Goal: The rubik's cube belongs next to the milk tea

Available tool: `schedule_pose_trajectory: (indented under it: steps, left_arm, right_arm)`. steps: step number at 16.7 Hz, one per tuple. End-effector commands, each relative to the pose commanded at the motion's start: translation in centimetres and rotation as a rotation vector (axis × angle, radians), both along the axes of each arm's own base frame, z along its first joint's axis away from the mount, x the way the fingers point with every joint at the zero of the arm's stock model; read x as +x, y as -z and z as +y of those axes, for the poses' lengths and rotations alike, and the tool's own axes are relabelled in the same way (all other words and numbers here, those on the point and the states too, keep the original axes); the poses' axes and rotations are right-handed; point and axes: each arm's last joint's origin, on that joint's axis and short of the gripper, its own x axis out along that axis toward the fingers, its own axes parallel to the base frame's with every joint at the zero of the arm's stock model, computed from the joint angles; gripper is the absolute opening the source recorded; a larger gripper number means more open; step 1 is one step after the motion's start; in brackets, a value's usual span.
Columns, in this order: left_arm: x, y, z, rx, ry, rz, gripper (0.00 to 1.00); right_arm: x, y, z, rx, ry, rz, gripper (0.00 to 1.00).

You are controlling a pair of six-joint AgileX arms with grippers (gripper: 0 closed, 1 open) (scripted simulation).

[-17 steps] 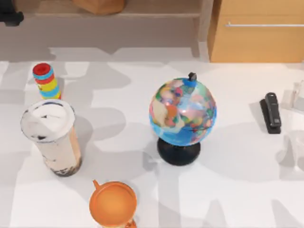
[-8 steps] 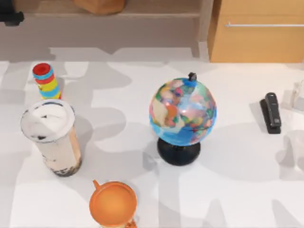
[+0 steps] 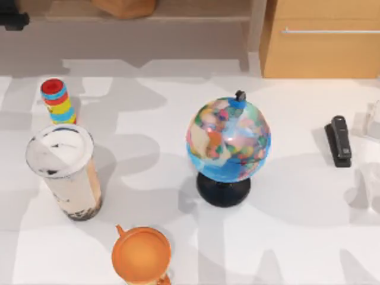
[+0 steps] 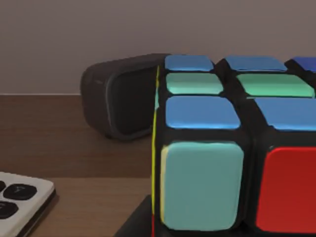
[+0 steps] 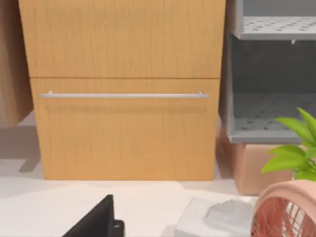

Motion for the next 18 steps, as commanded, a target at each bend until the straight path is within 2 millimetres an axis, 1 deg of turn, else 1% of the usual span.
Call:
schedule_pose_trajectory:
  steps: [2, 6, 8, 10, 13, 16, 18]
  left_arm:
    - [0.0, -0.4, 0.0, 0.000, 0.000, 0.000, 0.00]
    - [0.0, -0.2, 0.0, 0.001, 0.000, 0.005, 0.00]
    - [0.1, -1.0, 0.0, 0.006, 0.001, 0.003, 0.00]
    - [0.4, -2.7, 0.2, 0.016, 0.001, 0.009, 0.00]
    - [0.4, -6.0, 0.6, 0.035, -0.003, 0.047, 0.00]
    - [-0.2, -9.1, 0.9, 0.051, -0.008, 0.137, 0.00]
    - [-1.1, -10.4, 1.0, 0.056, -0.011, 0.234, 0.00]
  right_arm:
    - [0.0, 0.0, 0.0, 0.000, 0.000, 0.000, 1.00]
    - [0.0, 0.0, 0.0, 0.000, 0.000, 0.000, 1.00]
    - [0.0, 0.0, 0.0, 0.000, 0.000, 0.000, 1.00]
    - [0.0, 0.0, 0.0, 0.000, 0.000, 0.000, 1.00]
    - [0.0, 0.0, 0.0, 0.000, 0.000, 0.000, 1.00]
    - [0.0, 0.0, 0.0, 0.000, 0.000, 0.000, 1.00]
    - [0.0, 0.0, 0.0, 0.000, 0.000, 0.000, 1.00]
